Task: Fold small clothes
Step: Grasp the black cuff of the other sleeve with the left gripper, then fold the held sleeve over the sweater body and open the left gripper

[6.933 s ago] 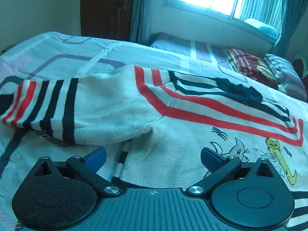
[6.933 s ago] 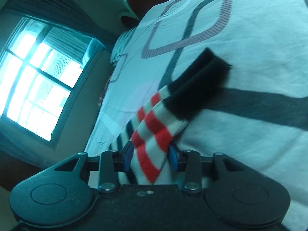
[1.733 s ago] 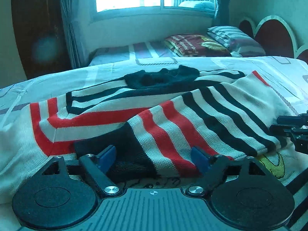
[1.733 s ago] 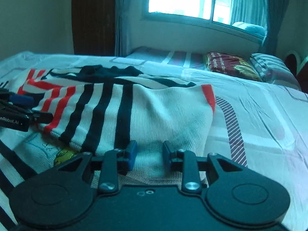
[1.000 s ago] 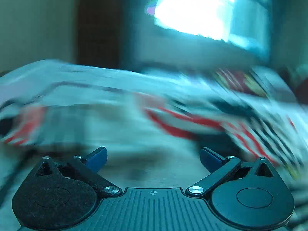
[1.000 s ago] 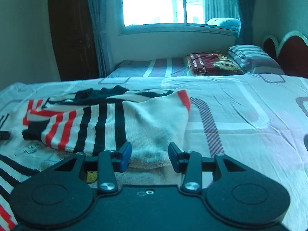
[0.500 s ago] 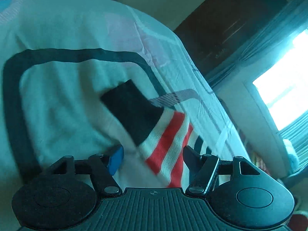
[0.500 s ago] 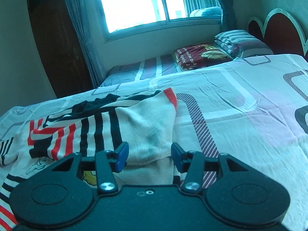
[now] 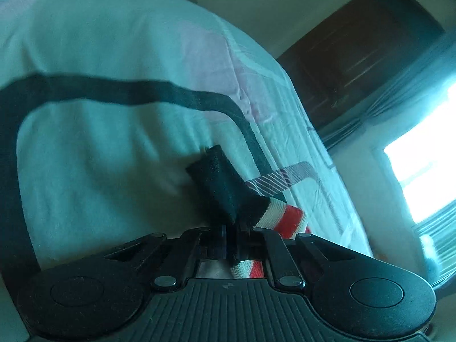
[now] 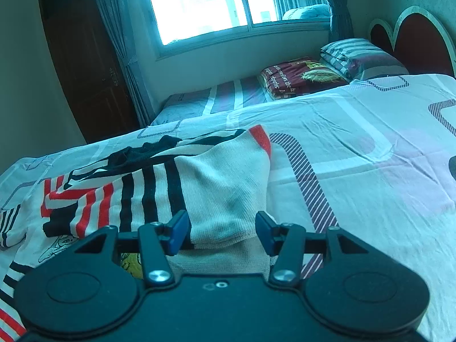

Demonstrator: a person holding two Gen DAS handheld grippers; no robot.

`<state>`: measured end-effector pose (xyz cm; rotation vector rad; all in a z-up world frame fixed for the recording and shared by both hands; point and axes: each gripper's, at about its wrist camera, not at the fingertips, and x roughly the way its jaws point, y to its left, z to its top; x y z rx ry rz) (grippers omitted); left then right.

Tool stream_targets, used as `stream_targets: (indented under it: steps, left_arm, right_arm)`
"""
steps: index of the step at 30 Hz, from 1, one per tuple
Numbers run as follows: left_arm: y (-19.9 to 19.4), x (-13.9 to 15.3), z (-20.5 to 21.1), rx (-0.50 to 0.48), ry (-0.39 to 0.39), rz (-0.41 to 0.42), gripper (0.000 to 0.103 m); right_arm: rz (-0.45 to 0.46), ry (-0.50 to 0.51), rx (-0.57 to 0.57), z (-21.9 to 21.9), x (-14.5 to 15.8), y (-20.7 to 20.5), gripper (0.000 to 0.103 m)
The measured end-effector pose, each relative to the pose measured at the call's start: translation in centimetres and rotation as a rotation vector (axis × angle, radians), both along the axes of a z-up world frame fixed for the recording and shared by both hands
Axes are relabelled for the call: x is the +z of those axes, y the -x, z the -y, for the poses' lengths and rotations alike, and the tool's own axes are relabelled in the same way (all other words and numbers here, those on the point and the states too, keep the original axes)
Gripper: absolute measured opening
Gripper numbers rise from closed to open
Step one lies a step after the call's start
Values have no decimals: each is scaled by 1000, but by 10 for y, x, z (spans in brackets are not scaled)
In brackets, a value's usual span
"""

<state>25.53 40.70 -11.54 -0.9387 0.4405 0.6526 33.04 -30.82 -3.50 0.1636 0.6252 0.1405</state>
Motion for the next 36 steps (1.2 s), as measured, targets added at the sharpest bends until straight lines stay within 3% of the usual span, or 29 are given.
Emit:
stream_targets:
  steps: [1, 5, 8, 12, 16, 21, 25, 26, 27, 28, 29, 30, 33, 36]
  left_arm:
    - [-5, 8, 8, -19, -44, -18, 5]
    - [-32, 44, 48, -160, -117, 82, 5]
    - [-69, 75, 105, -327, -178, 150, 5]
    - [-120, 94, 201, -552, -299, 95, 5]
    - [-160, 87, 295, -740, -362, 46, 5]
    - [-181, 68, 393, -928, -410, 16, 5]
    - [-196, 42, 457, -1078, -470, -114, 6]
    - [-197, 35, 470, -1104, -489, -146, 7]
    - [-191, 31, 483, -1105, -548, -146, 17]
    - [-187, 32, 490, -1122, -586, -139, 27]
    - [-185, 35, 490, -1149, -575, -126, 47]
    - [-180, 40, 488, -1162, -551, -103, 55]
    - [-151, 59, 465, -1107, -583, -66, 55]
    - [-118, 70, 411, -993, -561, -44, 55]
  right_arm:
    - [3, -3, -1, 0, 0, 0, 51]
    - [6, -23, -14, 5, 0, -1, 51]
    - [5, -41, -36, 9, -2, 2, 51]
    - [17, -56, -62, 18, 0, 9, 51]
    - [30, -69, -99, 34, 3, 14, 51]
    - [54, -95, -148, 55, 9, 19, 51]
    - [46, -137, -174, 68, 8, 23, 53]
    - [42, -152, -174, 69, 7, 23, 54]
    - [38, -169, -172, 69, 7, 23, 57]
    - [36, -183, -166, 67, 7, 23, 59]
    - [36, -194, -158, 64, 7, 22, 62]
    - [36, -206, -148, 61, 7, 20, 63]
    - [25, -256, -109, 48, 6, 11, 63]
    - [6, -328, -60, 29, 5, -3, 62]
